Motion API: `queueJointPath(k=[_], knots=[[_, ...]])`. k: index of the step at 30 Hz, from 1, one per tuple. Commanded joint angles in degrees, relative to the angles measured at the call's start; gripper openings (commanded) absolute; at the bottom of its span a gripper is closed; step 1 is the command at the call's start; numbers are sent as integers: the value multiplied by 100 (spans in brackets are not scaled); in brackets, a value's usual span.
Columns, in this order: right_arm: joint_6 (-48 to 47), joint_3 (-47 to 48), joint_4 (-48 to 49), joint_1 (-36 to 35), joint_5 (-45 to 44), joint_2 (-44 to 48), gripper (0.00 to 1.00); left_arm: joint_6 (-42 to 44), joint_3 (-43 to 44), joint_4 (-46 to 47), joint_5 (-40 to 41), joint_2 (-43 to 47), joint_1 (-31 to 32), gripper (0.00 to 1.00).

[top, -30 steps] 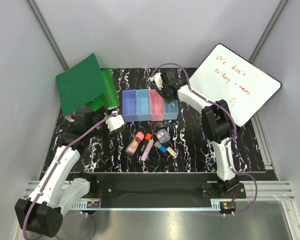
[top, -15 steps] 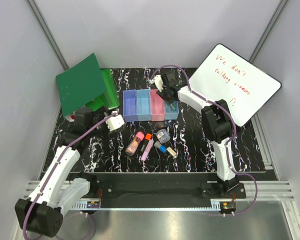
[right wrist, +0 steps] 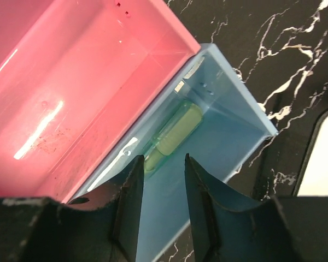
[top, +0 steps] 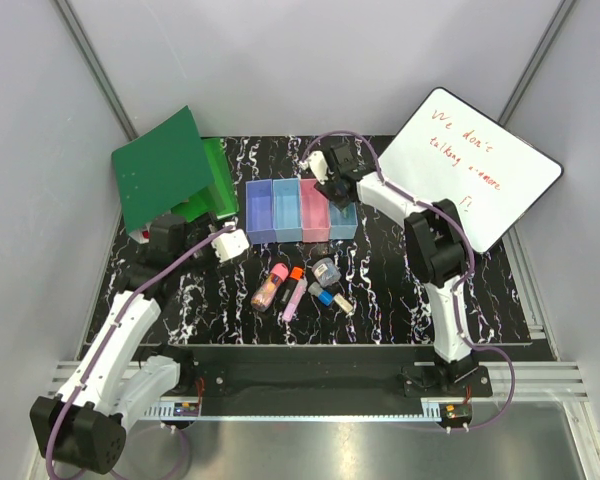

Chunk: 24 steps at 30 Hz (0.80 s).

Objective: Sort the stationery into containers
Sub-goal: Place the stationery in the storage box, then pick up the stationery from the center of the board.

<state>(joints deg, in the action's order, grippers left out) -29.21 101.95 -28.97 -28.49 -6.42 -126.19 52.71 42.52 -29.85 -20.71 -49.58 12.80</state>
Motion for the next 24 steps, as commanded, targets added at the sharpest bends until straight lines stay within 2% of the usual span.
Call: queueJointPath(k=[1,8,16,20,24], knots=[[-155,44,111,19,-9,727,42,20,19,269,-12,115,30,99],[-181,-403,102,10,140,1482,43,-41,-16,269,23,203,21,99],[-331,-1967,-994,-139,1537,3020,55,38,-86,234,128,300,21,99],[-85,-2670,-1225,-209,2003,3521,56,55,-104,234,128,300,30,99],[257,-3215,-1304,-438,2232,3584,52,55,-77,225,164,300,21,99]])
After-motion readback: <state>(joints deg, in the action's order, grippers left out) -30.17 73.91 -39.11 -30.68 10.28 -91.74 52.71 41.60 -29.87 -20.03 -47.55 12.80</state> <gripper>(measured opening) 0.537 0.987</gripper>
